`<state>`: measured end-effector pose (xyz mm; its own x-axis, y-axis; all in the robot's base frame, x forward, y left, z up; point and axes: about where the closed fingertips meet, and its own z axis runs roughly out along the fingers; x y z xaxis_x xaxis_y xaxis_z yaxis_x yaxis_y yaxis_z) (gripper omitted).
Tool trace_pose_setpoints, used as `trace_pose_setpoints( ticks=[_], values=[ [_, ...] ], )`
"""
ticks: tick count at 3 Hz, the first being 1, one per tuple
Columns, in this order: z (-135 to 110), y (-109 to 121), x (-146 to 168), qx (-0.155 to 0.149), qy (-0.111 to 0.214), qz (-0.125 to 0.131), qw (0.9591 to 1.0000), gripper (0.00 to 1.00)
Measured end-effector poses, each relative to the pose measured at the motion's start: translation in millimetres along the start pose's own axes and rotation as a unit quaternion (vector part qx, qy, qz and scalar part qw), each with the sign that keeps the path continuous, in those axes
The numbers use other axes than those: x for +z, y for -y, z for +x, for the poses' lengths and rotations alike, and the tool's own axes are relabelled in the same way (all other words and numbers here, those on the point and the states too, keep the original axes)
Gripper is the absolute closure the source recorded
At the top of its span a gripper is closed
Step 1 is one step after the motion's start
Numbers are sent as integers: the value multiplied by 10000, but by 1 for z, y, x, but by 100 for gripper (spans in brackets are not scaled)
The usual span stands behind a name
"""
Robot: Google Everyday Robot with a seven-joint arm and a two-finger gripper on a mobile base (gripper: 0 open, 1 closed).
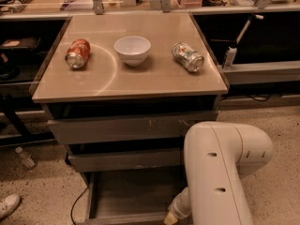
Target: Open bottom drawer
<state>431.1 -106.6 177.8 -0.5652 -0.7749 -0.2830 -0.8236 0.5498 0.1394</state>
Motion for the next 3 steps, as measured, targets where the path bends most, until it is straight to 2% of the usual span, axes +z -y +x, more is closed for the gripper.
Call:
trace_pose_setpoints(
  ticks=[1, 2, 3],
  values=[
    [2, 0, -4, 121, 28, 51, 9999, 100],
    [11, -4, -13, 376, 10, 109, 9992, 100],
    [11, -5, -13, 377, 8, 108, 9992, 100]
  ],
)
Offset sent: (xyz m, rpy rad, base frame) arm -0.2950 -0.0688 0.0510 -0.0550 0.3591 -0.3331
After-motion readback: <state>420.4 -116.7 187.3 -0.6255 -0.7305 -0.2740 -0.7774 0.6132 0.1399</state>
